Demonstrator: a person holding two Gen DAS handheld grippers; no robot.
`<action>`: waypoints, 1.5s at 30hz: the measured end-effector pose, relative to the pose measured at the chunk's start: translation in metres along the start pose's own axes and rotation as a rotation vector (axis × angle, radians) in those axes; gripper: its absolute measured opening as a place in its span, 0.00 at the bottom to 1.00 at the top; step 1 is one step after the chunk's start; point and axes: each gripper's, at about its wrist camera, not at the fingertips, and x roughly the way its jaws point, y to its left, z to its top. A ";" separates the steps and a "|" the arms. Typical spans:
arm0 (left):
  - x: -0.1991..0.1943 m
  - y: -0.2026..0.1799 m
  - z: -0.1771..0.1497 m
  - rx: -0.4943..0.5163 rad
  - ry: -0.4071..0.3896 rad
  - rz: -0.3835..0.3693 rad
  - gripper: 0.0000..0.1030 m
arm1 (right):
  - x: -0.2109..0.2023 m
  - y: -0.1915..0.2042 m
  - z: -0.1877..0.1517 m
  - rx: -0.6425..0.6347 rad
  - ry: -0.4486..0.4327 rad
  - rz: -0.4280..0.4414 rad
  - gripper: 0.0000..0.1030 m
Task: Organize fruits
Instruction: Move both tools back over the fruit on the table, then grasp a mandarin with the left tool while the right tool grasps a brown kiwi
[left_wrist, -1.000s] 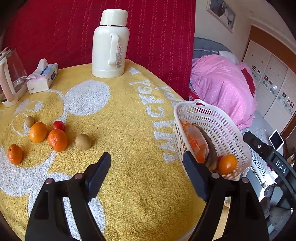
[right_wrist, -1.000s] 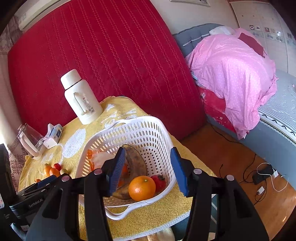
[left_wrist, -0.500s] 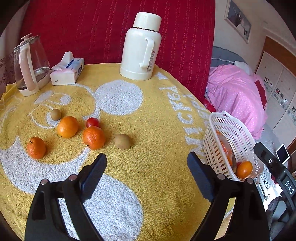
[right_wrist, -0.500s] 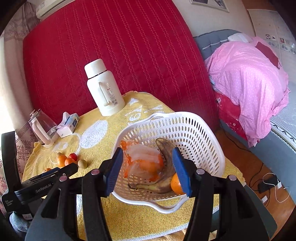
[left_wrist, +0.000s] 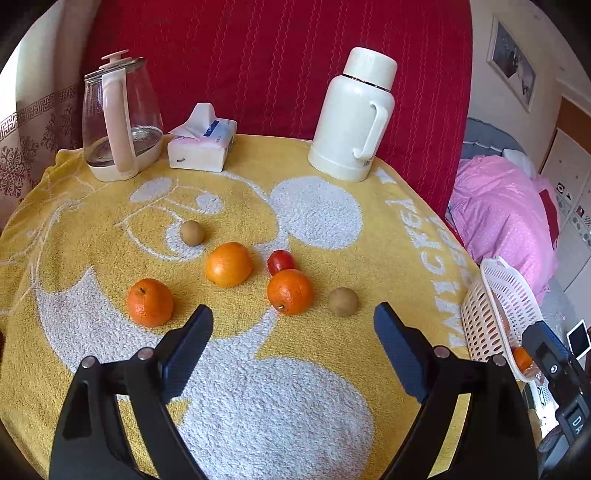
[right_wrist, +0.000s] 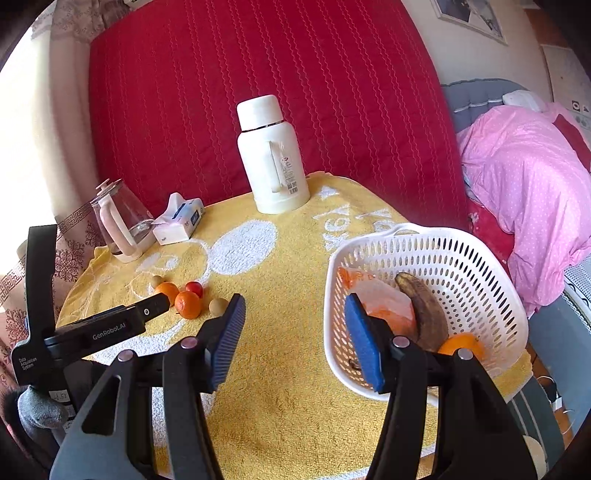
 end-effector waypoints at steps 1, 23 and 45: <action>0.000 0.005 0.001 -0.008 -0.002 0.006 0.86 | 0.003 0.005 -0.002 -0.012 0.011 0.009 0.56; 0.007 0.116 0.009 -0.223 -0.042 0.165 0.86 | 0.050 0.055 -0.029 -0.082 0.191 0.119 0.56; 0.037 0.106 -0.006 -0.163 0.045 0.144 0.43 | 0.067 0.062 -0.040 -0.088 0.261 0.146 0.57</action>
